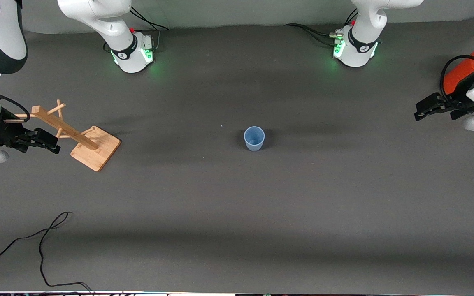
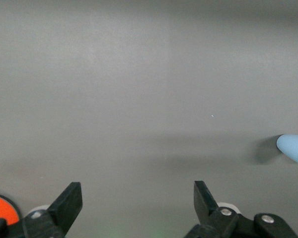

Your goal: Rotate and upright cup with both arms

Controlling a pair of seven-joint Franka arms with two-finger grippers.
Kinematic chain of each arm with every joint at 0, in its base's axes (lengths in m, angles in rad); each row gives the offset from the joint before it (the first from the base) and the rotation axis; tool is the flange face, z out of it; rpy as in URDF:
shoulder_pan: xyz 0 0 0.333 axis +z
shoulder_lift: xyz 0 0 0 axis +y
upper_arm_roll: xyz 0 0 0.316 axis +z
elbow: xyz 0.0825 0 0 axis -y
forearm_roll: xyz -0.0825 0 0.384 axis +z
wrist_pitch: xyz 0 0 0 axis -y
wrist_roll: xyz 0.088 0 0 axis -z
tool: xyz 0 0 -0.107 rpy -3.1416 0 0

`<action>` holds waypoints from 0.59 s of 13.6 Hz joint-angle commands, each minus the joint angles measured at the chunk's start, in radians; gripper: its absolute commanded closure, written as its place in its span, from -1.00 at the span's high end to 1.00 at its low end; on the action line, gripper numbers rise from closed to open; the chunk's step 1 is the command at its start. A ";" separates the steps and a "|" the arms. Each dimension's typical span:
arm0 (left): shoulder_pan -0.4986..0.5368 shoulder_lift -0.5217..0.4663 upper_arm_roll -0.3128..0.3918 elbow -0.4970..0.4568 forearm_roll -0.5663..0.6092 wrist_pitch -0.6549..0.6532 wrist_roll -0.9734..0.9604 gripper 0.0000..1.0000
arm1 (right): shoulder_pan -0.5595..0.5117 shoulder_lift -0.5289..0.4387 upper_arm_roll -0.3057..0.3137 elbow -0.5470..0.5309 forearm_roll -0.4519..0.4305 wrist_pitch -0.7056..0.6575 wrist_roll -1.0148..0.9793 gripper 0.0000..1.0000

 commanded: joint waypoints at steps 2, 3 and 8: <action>0.000 0.037 -0.009 0.058 0.003 -0.034 0.020 1.00 | 0.014 -0.008 0.001 0.029 0.001 -0.057 -0.003 1.00; 0.001 0.037 -0.009 0.058 0.005 -0.033 0.022 1.00 | 0.026 -0.003 0.001 0.034 0.001 -0.058 -0.003 1.00; 0.000 0.038 -0.006 0.058 0.030 -0.036 0.024 1.00 | 0.029 0.000 0.003 0.036 0.003 -0.057 -0.003 1.00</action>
